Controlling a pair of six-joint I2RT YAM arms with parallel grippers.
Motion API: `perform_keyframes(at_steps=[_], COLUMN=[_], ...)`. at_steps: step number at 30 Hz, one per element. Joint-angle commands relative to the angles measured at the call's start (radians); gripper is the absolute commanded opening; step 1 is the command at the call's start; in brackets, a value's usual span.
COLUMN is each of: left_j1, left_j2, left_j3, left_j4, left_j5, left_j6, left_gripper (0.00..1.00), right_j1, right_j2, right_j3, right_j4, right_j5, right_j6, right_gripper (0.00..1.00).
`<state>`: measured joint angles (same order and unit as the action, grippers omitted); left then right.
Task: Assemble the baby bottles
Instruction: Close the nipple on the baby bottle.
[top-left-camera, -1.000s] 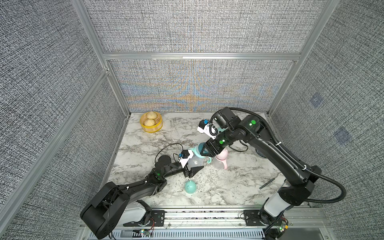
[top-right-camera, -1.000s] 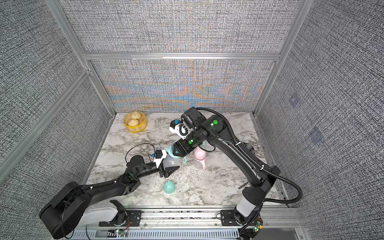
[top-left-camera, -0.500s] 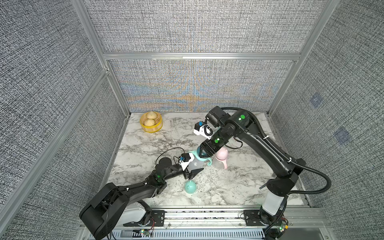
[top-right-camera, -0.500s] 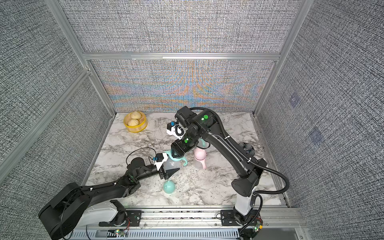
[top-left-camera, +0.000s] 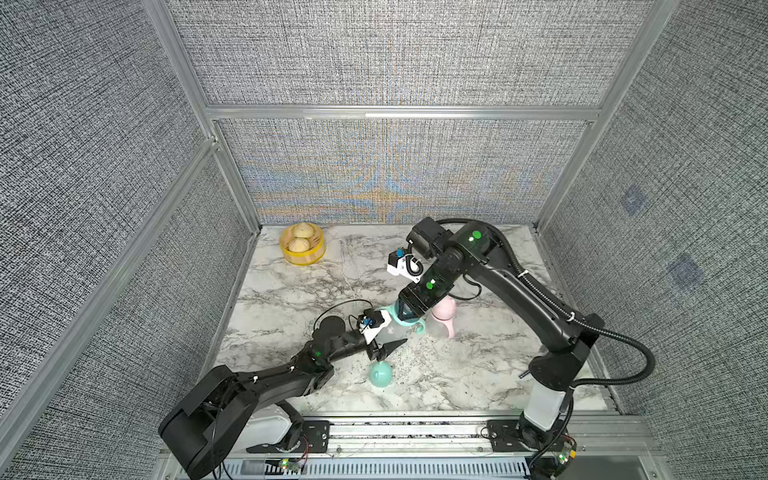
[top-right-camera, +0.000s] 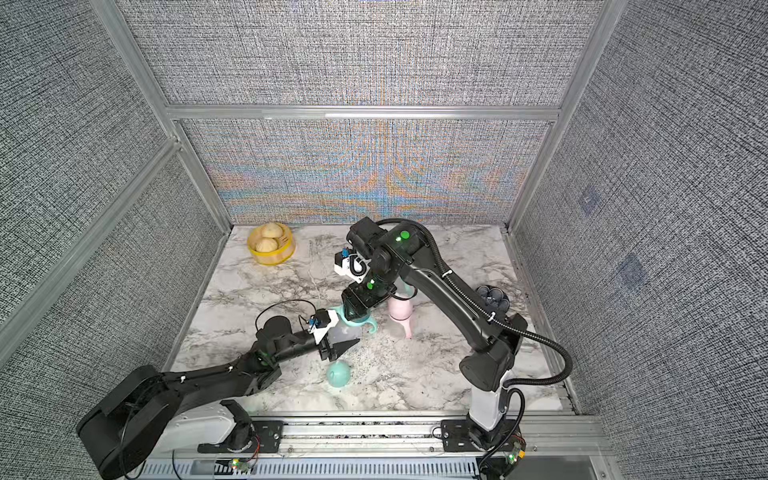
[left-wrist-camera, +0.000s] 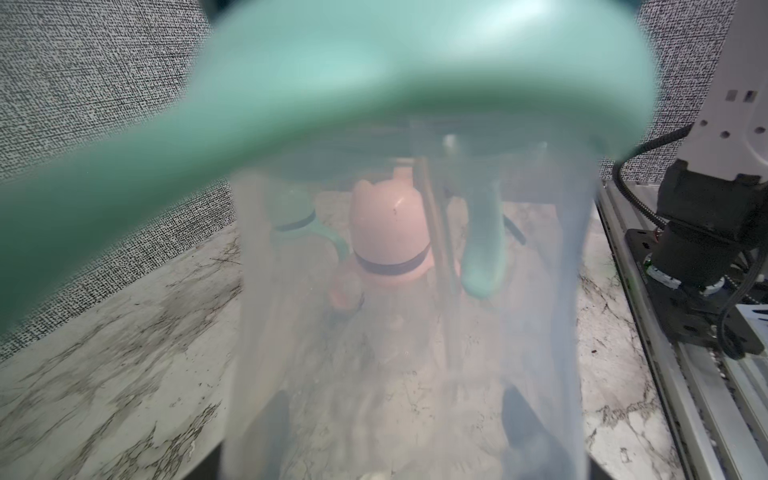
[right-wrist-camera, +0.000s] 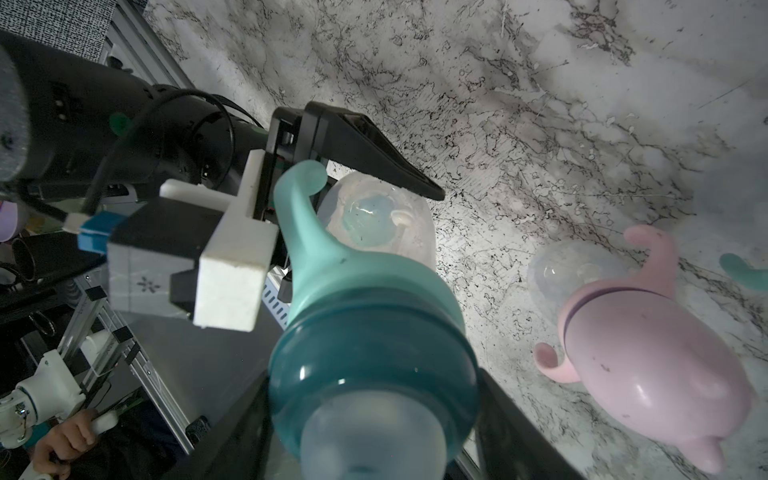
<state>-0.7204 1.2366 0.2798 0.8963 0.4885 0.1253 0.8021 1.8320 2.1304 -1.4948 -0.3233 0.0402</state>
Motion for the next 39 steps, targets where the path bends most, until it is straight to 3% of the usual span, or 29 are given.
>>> perform_keyframes(at_steps=[1, 8, 17, 25, 39], left_j1=[-0.004, -0.009, -0.061, -0.088, -0.101], left_j2=[0.001, -0.008, -0.055, -0.080, 0.063], left_j3=[0.004, 0.007, -0.008, -0.027, -0.007], left_j4=[0.083, 0.079, 0.078, 0.110, 0.197], left_j5=[-0.024, -0.090, -0.312, -0.395, -0.409], left_j6=[0.023, 0.011, 0.053, 0.054, 0.032], left_gripper=[0.00, 0.00, 0.00, 0.00, 0.00], right_j1=[0.002, 0.003, 0.031, 0.016, 0.011], right_j2=[0.005, 0.016, 0.042, 0.091, 0.110], right_j3=[0.005, 0.001, 0.045, 0.069, 0.159], right_j4=[-0.033, -0.038, -0.075, -0.126, -0.210], right_j5=[0.015, -0.023, 0.029, 0.014, 0.012], right_j6=[0.003, 0.053, 0.391, 0.592, 0.633], right_gripper=[0.48, 0.48, 0.42, 0.42, 0.80])
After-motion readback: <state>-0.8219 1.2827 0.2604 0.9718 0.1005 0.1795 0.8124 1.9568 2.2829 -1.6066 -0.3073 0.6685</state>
